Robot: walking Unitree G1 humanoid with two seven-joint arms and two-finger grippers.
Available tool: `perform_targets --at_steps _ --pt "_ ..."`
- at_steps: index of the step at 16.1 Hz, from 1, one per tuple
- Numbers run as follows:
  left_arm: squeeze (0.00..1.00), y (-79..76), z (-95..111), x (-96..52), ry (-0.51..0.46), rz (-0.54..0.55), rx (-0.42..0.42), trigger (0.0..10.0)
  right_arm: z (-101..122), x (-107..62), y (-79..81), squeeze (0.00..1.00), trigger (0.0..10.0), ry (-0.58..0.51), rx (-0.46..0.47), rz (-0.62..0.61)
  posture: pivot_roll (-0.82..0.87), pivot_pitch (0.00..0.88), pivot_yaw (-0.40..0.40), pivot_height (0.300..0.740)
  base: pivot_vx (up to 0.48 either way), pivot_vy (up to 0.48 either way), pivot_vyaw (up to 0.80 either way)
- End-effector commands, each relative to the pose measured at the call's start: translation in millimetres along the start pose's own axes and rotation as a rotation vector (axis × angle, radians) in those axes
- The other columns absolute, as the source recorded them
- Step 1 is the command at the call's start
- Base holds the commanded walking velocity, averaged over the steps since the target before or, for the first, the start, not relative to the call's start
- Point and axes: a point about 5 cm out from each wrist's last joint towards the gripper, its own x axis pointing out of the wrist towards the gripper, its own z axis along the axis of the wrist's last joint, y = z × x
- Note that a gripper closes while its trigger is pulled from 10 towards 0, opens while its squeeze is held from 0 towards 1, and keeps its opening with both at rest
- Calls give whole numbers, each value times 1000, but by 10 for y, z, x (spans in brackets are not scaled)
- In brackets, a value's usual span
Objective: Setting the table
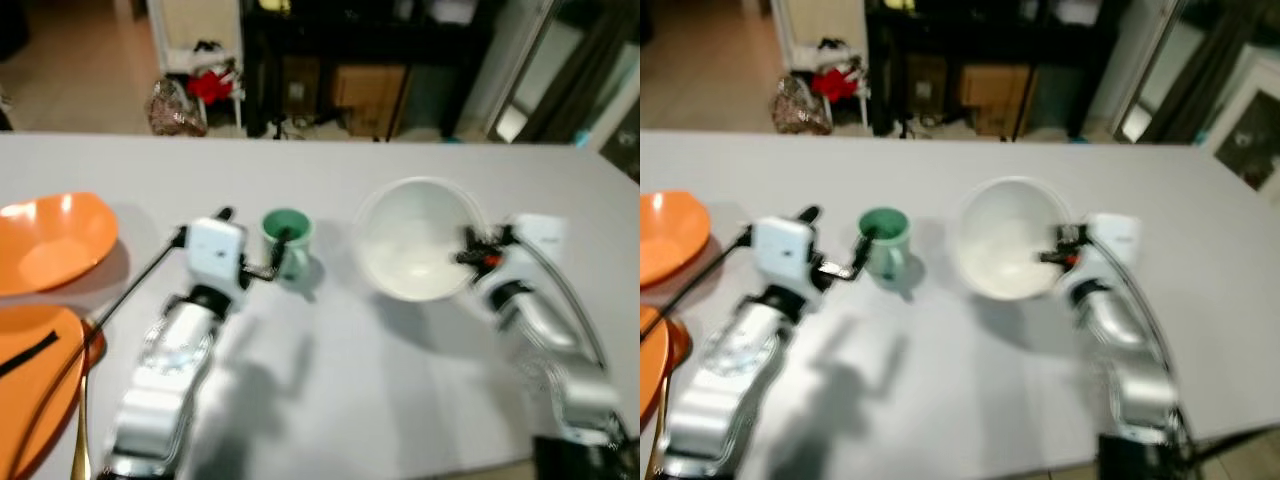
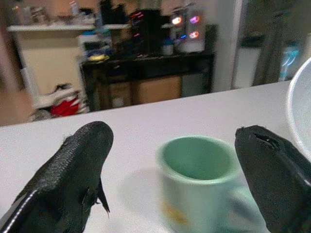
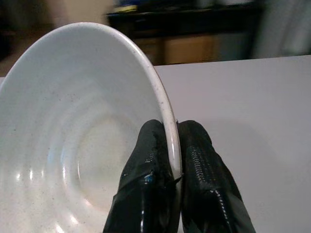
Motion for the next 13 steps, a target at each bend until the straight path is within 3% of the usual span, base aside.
perform_targets --at_steps 1,4,11,13 --pt "0 -73 91 16 -52 -46 -20 10000 81 -14 -93 0 10000 -21 20 -12 46 0 -98 740 0 0 0" --pt "0 2 143 -30 -68 -125 -20 10000 52 150 -79 0 10000 36 48 14 50 0 -91 740 0 0 0" --pt "0 -99 101 -178 27 -463 10 10000 79 674 -223 0 10000 183 299 -58 65 0 -82 740 0 0 0" --pt "0 -97 88 -204 48 -499 10 10000 78 777 -218 0 10000 201 330 -52 73 0 -78 740 0 0 0"
